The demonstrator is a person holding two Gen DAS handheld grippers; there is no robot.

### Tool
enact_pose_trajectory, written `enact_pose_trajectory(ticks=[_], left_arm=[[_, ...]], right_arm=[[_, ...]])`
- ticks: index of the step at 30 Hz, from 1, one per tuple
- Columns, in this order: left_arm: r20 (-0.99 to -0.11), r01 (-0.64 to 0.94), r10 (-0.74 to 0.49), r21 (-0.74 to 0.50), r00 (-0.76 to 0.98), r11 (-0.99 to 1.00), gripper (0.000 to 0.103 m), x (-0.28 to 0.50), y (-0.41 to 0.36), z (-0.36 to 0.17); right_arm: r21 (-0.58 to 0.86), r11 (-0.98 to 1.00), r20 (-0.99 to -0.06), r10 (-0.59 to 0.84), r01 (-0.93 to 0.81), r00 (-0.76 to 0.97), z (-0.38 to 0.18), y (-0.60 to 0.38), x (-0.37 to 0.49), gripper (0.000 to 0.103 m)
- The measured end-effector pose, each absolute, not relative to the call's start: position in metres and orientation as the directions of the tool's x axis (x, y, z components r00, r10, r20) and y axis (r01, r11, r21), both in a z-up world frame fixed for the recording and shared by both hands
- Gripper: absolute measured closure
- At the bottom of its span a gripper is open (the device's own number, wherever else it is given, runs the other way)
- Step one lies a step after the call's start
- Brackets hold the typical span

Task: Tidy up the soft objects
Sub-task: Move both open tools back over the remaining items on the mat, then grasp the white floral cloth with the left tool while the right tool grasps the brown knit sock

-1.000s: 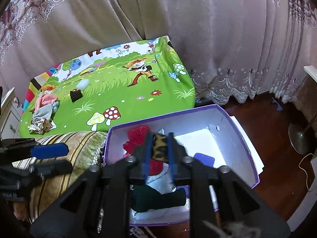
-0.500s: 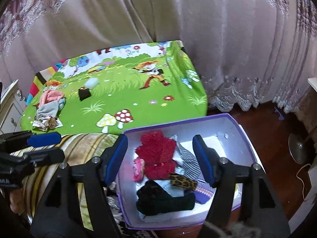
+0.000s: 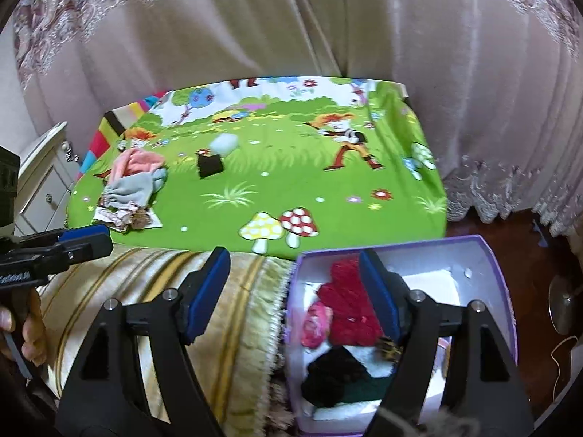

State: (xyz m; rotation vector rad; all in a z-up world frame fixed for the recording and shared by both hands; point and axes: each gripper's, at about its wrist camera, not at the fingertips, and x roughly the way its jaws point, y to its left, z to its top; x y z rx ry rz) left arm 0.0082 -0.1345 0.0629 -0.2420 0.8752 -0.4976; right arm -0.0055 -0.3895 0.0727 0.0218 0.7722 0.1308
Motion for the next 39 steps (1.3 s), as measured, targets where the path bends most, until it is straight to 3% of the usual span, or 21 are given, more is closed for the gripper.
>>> enact_pose_trajectory(ticks=[16, 22, 26, 35, 37, 39], left_arm=[[-0.784, 0.023, -0.32, -0.365, 0.531, 0.931, 0.051, 0.048, -0.018, 0.029], [-0.835, -0.016, -0.268, -0.314, 0.481, 0.949, 0.05, 0.074, -0.012, 0.015], [-0.871, -0.052, -0.231, -0.281, 0.434, 0.958, 0.043, 0.096, -0.01, 0.002], [-0.93, -0.081, -0.187, -0.222, 0.316, 0.972, 0.042, 0.144, -0.019, -0.034], [-0.938, -0.072, -0.176, -0.206, 0.298, 0.976, 0.044, 0.152, -0.023, -0.04], [-0.943, -0.053, -0.169, -0.191, 0.286, 0.98, 0.057, 0.157, -0.028, -0.045]], right_arm=[[0.076, 0.973, -0.725, 0.205, -0.219, 0.657, 0.058, -0.332, 0.032, 0.024], [0.097, 0.965, -0.735, 0.236, -0.246, 0.636, 0.051, -0.317, 0.058, 0.024], [0.092, 0.96, -0.744, 0.243, -0.265, 0.623, 0.047, -0.306, 0.08, 0.023], [0.075, 0.954, -0.756, 0.245, -0.291, 0.608, 0.036, -0.279, 0.141, 0.022], [0.08, 0.951, -0.761, 0.253, -0.3, 0.597, 0.032, -0.273, 0.155, 0.022], [0.083, 0.947, -0.769, 0.258, -0.309, 0.585, 0.028, -0.265, 0.171, 0.022]])
